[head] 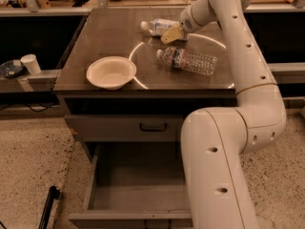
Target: Place blue plastic bottle into middle drawer
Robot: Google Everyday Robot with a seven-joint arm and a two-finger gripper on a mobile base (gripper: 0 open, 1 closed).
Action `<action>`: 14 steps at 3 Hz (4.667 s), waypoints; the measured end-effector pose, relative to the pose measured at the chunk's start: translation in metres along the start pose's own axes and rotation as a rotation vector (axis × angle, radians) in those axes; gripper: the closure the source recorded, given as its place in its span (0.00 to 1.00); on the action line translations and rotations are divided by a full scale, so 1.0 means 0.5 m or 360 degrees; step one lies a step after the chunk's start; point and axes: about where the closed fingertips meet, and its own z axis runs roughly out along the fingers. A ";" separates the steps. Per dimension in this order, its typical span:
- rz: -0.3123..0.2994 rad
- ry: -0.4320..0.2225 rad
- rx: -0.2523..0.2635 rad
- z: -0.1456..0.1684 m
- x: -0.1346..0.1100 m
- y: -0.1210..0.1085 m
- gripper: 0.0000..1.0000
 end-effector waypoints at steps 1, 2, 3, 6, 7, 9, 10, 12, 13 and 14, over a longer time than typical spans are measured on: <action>-0.0003 -0.0002 -0.0003 -0.006 -0.008 -0.001 0.64; -0.0003 -0.0003 -0.0002 -0.019 -0.019 0.006 0.67; -0.0003 -0.0003 -0.0002 -0.025 -0.026 0.004 0.44; -0.0004 -0.0003 -0.0002 -0.031 -0.030 0.010 0.00; -0.0048 -0.0002 -0.0017 -0.024 -0.040 0.020 0.00; -0.0261 -0.0100 -0.0201 0.011 -0.073 0.088 0.00; -0.0280 -0.0124 -0.0252 0.030 -0.074 0.106 0.00; -0.0257 -0.0122 -0.0272 0.042 -0.078 0.115 0.00; -0.0216 -0.0107 -0.0291 0.055 -0.072 0.121 0.09; -0.0189 -0.0092 -0.0304 0.062 -0.068 0.126 0.10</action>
Offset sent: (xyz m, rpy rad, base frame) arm 0.0334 0.0101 0.0600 0.0909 -0.0706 0.0929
